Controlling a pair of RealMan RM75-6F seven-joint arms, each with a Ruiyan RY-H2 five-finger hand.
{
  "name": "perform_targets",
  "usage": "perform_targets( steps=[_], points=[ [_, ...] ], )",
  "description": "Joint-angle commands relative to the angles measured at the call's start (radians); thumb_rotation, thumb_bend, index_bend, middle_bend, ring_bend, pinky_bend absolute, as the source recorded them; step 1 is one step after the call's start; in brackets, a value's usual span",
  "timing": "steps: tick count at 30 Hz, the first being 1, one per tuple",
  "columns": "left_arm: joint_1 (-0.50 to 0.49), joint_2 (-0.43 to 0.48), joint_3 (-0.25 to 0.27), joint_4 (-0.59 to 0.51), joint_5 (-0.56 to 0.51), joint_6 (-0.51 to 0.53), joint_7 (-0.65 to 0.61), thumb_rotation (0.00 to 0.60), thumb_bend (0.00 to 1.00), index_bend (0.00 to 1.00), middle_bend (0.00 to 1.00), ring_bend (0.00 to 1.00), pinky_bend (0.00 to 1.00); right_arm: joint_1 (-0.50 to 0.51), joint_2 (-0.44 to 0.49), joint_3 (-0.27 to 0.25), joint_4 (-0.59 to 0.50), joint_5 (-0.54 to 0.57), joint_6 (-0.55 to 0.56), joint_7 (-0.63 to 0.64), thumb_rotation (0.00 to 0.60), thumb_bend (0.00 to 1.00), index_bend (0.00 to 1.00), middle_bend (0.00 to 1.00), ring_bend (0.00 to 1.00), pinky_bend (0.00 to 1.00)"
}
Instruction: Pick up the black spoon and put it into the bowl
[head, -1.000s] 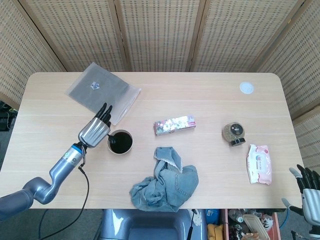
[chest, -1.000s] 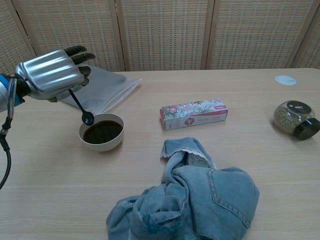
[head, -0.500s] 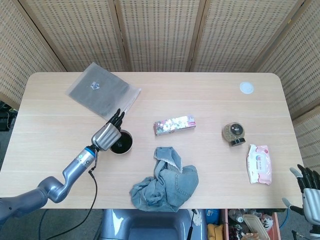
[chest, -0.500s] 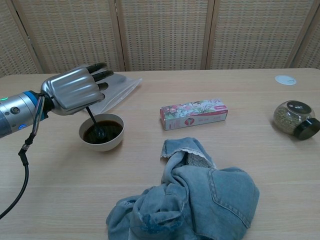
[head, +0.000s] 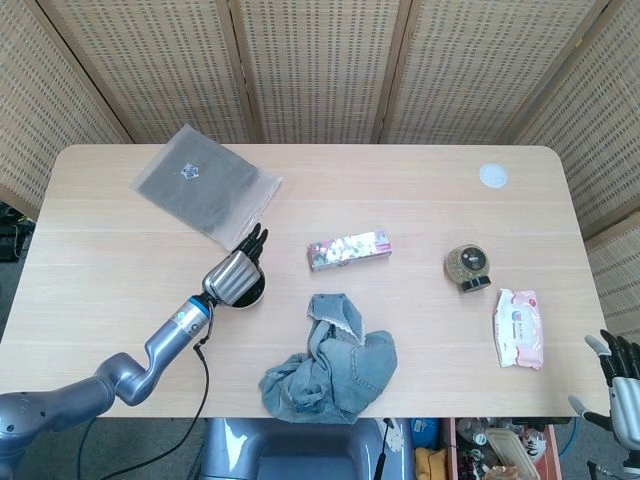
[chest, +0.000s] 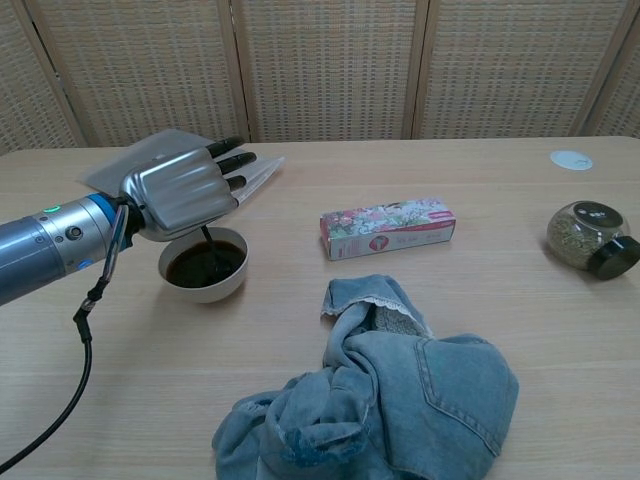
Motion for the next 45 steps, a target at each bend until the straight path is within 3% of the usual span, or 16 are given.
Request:
perform_targets(
  steps=[1,13,28,36,45],
  points=[
    [-0.013,-0.021,-0.011,0.024,-0.013,-0.011,0.014,0.6,0.41,0.68,0.26,0.01,0.01,-0.001,0.0,0.001,0.002,0.003,-0.001,0.002,0.6,0.21,0.17,0.15,0.0,0.0],
    [-0.027,-0.031,-0.007,0.084,-0.023,-0.014,0.017,0.6,0.41,0.69,0.24,0.0,0.01,-0.007,-0.003,0.002,0.01,0.011,-0.002,0.007,0.6,0.21,0.17,0.15,0.0,0.0],
    [0.013,0.063,0.048,-0.037,-0.003,0.009,0.052,0.6,0.41,0.69,0.22,0.0,0.0,-0.009,-0.01,0.004,0.031,0.009,0.001,0.032,0.6,0.21,0.17,0.15,0.0,0.0],
    [-0.004,0.034,0.024,-0.062,-0.02,0.002,0.061,0.6,0.41,0.69,0.22,0.0,0.0,-0.013,-0.011,0.006,0.035,0.012,0.004,0.036,0.6,0.21,0.17,0.15,0.0,0.0],
    [-0.031,-0.016,-0.003,-0.005,-0.041,-0.011,0.096,0.6,0.41,0.69,0.21,0.0,0.0,-0.018,-0.011,0.007,0.036,0.016,0.007,0.038,0.6,0.21,0.17,0.15,0.0,0.0]
  ],
)
